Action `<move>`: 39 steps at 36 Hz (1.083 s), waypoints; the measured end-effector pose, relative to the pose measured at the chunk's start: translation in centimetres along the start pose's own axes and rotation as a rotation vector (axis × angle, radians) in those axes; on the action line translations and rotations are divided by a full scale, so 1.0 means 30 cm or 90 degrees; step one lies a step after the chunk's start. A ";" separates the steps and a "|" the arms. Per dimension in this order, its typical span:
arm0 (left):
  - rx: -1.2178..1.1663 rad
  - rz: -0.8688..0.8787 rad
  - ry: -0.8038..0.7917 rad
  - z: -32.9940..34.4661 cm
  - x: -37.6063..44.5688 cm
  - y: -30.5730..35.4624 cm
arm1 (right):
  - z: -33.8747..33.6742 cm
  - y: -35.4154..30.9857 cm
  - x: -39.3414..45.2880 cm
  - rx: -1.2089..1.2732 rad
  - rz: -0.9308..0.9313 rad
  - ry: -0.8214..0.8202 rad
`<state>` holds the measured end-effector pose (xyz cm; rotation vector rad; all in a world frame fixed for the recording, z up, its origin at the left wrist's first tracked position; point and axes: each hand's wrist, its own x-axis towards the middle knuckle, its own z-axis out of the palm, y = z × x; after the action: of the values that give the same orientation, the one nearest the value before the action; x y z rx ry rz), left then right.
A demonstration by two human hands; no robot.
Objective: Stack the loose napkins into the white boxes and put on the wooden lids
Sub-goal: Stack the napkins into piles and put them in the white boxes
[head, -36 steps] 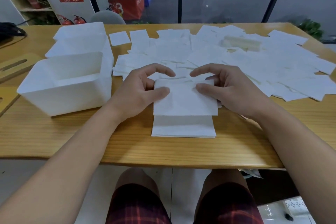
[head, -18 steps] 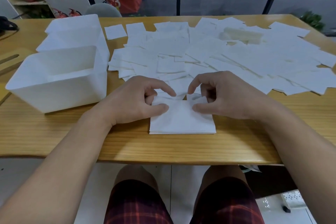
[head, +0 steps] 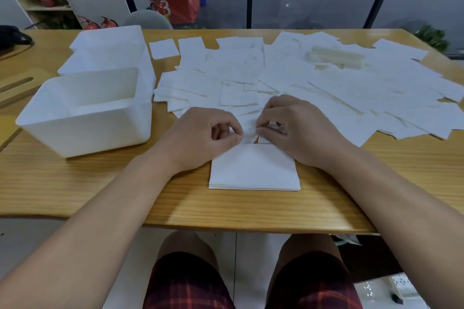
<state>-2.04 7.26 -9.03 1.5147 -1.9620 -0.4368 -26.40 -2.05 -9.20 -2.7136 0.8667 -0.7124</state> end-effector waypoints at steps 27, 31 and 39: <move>-0.037 0.069 0.152 0.002 0.009 0.011 | -0.030 0.024 -0.021 0.072 0.044 0.122; -0.045 0.029 0.111 -0.009 0.009 0.005 | -0.040 0.008 -0.032 0.106 -0.009 0.174; 0.024 -0.026 0.083 0.007 0.014 -0.014 | -0.069 -0.011 -0.045 0.178 -0.020 0.211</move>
<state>-1.93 6.72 -9.32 1.5684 -1.8510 -0.3120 -28.24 -1.11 -7.82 -2.4027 0.7238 -1.2158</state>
